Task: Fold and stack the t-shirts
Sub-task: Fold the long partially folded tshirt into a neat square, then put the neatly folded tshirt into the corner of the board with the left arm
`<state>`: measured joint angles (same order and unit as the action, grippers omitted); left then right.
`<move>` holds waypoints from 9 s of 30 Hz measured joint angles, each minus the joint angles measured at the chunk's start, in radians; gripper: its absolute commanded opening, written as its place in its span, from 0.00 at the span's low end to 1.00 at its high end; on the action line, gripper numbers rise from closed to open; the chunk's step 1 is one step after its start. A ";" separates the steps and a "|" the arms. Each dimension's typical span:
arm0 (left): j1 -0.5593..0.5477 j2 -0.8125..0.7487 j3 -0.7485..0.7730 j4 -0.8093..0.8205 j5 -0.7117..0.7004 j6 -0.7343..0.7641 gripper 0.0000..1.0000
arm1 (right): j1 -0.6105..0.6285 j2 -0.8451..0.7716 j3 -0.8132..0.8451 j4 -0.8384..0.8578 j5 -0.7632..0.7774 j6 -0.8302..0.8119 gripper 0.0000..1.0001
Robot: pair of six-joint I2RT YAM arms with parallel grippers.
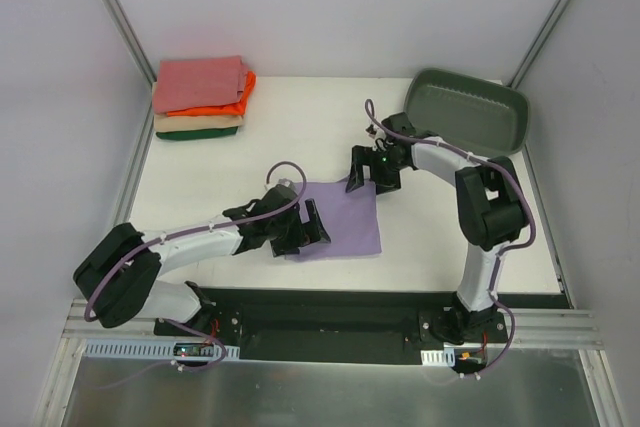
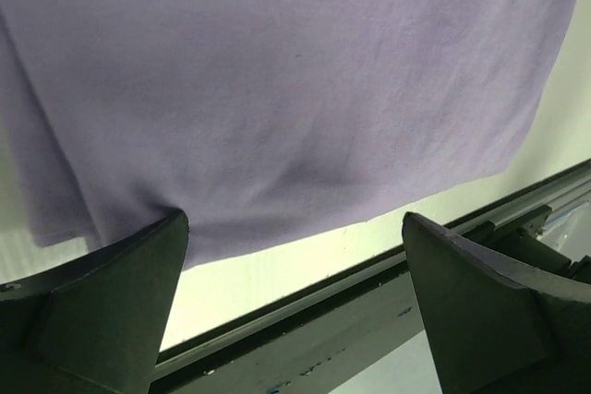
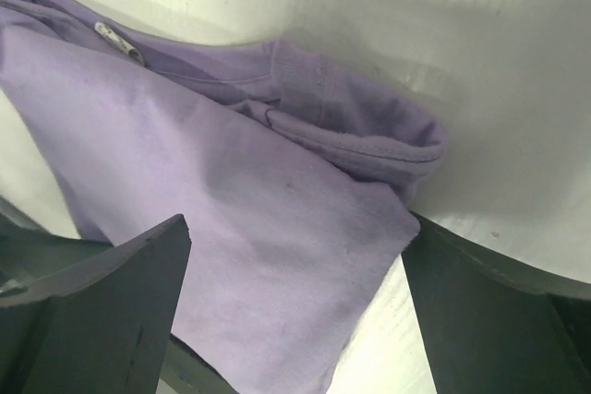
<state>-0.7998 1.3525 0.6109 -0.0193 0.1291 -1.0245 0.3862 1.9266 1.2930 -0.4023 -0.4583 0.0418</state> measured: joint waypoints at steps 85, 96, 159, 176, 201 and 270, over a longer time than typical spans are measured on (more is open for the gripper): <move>0.268 0.823 1.150 -0.535 -0.899 0.789 0.00 | 0.002 -1.105 -0.737 -0.017 0.494 0.058 0.96; 0.414 0.940 1.476 -0.453 -0.926 1.116 0.00 | 0.002 -1.038 -0.737 -0.019 0.499 0.050 0.96; 0.785 0.940 1.439 0.280 -0.566 1.743 0.00 | 0.002 -0.891 -0.666 -0.086 0.767 0.027 0.96; 0.878 1.058 1.525 0.253 -0.420 1.712 0.00 | 0.002 -0.753 -0.576 -0.114 0.809 0.021 0.96; 0.906 1.068 1.543 0.297 -0.456 1.657 0.99 | 0.002 -0.776 -0.568 -0.135 0.812 0.021 0.96; 0.583 -0.774 -0.115 -0.464 -0.141 0.349 0.99 | -0.002 -1.443 -0.788 -0.150 0.756 0.082 0.96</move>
<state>-0.2165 0.5789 0.4961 -0.4835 -0.0120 -0.6758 0.3847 0.4839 0.5049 -0.5522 0.2981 0.1238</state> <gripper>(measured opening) 0.990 0.958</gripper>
